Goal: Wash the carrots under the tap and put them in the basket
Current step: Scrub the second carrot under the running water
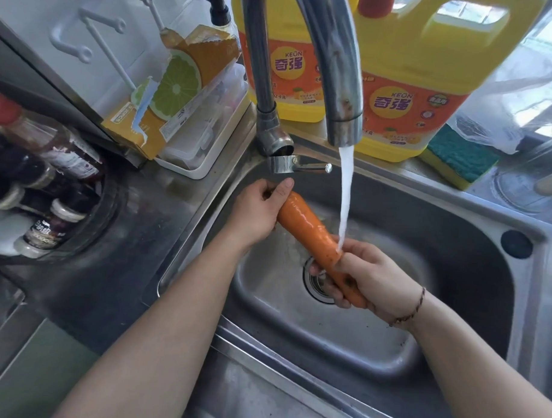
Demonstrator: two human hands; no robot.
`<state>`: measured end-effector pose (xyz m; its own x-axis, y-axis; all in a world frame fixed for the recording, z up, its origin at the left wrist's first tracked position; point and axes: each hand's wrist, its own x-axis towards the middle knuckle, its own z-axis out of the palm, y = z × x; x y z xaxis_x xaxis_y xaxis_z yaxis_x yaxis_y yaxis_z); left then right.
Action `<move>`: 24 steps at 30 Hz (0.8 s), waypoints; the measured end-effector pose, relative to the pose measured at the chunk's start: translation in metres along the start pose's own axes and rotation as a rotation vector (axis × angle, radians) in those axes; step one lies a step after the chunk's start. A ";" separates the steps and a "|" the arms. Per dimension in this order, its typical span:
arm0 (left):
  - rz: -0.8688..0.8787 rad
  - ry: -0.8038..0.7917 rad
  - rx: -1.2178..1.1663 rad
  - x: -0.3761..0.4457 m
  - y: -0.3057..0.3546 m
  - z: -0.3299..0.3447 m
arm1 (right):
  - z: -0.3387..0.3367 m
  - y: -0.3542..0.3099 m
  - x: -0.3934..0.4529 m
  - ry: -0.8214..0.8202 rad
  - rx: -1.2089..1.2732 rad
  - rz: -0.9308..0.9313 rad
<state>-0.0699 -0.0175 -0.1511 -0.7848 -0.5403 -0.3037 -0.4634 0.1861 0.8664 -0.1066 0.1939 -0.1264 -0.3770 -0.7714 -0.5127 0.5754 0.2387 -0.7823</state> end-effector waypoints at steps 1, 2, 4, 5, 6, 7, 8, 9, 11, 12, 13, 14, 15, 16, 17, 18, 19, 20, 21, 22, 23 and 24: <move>0.009 0.004 0.022 0.000 0.000 0.000 | -0.001 0.001 0.000 0.013 -0.014 -0.003; 0.021 0.001 0.034 0.000 0.001 -0.001 | -0.001 0.002 0.001 0.029 -0.010 -0.009; 0.046 -0.021 0.037 -0.002 0.003 -0.001 | -0.002 0.003 0.001 0.054 0.043 -0.019; 0.054 -0.031 0.034 -0.003 0.004 -0.001 | -0.003 0.004 0.001 0.057 0.072 -0.020; 0.057 -0.040 0.030 -0.004 0.005 -0.002 | -0.003 0.005 0.001 0.058 0.101 -0.019; 0.055 -0.046 0.025 -0.004 0.006 -0.002 | -0.002 0.005 0.001 0.056 0.136 -0.019; 0.053 -0.047 0.021 -0.004 0.006 -0.002 | -0.002 0.006 0.001 0.054 0.170 -0.022; 0.054 -0.044 0.019 -0.005 0.007 -0.002 | -0.002 0.005 0.001 0.052 0.194 -0.026; 0.062 -0.038 0.014 -0.006 0.008 -0.001 | -0.001 0.005 0.001 0.062 0.199 -0.036; 0.064 -0.036 0.009 -0.007 0.009 0.000 | 0.000 0.004 0.001 0.076 0.188 -0.041; 0.063 -0.034 0.002 -0.007 0.010 0.001 | 0.000 0.004 0.002 0.096 0.172 -0.043; 0.061 -0.032 -0.006 -0.009 0.011 0.002 | 0.000 0.004 0.002 0.117 0.155 -0.040; 0.057 -0.030 -0.014 -0.010 0.012 0.003 | -0.001 0.005 0.001 0.134 0.142 -0.035; 0.052 -0.028 -0.016 -0.011 0.013 0.004 | -0.002 0.005 0.000 0.141 0.139 -0.030; 0.051 -0.027 -0.016 -0.012 0.014 0.004 | -0.002 0.006 -0.001 0.141 0.146 -0.027; 0.052 -0.028 -0.013 -0.012 0.014 0.004 | -0.002 0.006 -0.002 0.132 0.165 -0.025; 0.056 -0.031 -0.008 -0.012 0.015 0.004 | -0.002 0.006 -0.004 0.122 0.188 -0.022; 0.055 -0.032 0.000 -0.012 0.014 0.005 | -0.002 0.007 -0.004 0.116 0.202 -0.017; 0.052 -0.032 0.008 -0.013 0.014 0.005 | -0.003 0.007 -0.005 0.116 0.199 -0.012; 0.047 -0.028 0.013 -0.014 0.013 0.006 | -0.003 0.007 -0.004 0.130 0.176 -0.009; 0.042 -0.022 0.014 -0.014 0.013 0.007 | -0.003 0.008 -0.003 0.152 0.147 -0.009; 0.039 -0.018 0.013 -0.015 0.012 0.007 | -0.002 0.008 -0.002 0.179 0.115 -0.009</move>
<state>-0.0665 -0.0014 -0.1388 -0.8095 -0.5179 -0.2768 -0.4375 0.2175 0.8725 -0.1029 0.1989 -0.1326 -0.4990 -0.6539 -0.5687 0.6471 0.1554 -0.7464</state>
